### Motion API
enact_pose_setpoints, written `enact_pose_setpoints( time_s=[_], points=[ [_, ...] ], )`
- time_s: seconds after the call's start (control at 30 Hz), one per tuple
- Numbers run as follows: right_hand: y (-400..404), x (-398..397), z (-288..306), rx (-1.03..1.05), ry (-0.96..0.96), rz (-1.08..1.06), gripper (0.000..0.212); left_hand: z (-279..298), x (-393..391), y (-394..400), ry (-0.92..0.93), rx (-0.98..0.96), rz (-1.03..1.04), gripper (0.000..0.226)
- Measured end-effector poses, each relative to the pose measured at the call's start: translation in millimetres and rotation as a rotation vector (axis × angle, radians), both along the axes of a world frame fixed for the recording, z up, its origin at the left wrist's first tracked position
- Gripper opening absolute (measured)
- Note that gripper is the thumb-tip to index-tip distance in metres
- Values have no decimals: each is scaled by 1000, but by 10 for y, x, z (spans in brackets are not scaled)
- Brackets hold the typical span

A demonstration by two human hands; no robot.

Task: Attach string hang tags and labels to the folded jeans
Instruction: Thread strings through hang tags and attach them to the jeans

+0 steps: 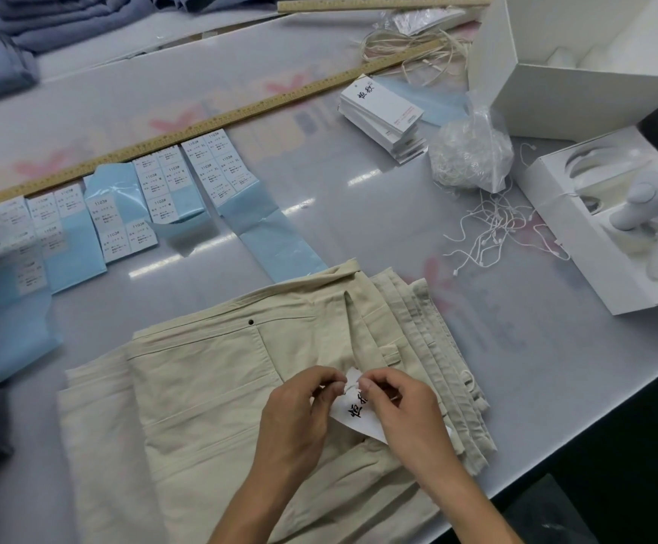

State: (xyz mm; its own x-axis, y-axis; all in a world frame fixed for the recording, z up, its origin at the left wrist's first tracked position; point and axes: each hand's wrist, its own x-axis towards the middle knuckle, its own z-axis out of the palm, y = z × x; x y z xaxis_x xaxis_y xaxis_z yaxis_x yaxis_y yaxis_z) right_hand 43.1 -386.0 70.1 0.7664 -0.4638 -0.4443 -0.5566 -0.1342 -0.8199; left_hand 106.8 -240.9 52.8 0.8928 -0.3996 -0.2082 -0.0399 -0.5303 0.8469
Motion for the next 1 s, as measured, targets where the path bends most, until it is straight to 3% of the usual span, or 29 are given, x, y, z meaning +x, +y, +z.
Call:
enact_pose_setpoints(
  time_s=[0.73, 0.83, 1.0],
  points=[
    [159, 179, 183, 269, -9, -133, 14, -81, -177, -102, -38, -104, 293, 25],
    [135, 174, 187, 254, -10, -114, 15, -61, -161, -106, -40, -158, 271, 20],
    [29, 128, 226, 274, -10, -11, 17, -94, 91, 77, 171, -269, 66, 11]
  ],
)
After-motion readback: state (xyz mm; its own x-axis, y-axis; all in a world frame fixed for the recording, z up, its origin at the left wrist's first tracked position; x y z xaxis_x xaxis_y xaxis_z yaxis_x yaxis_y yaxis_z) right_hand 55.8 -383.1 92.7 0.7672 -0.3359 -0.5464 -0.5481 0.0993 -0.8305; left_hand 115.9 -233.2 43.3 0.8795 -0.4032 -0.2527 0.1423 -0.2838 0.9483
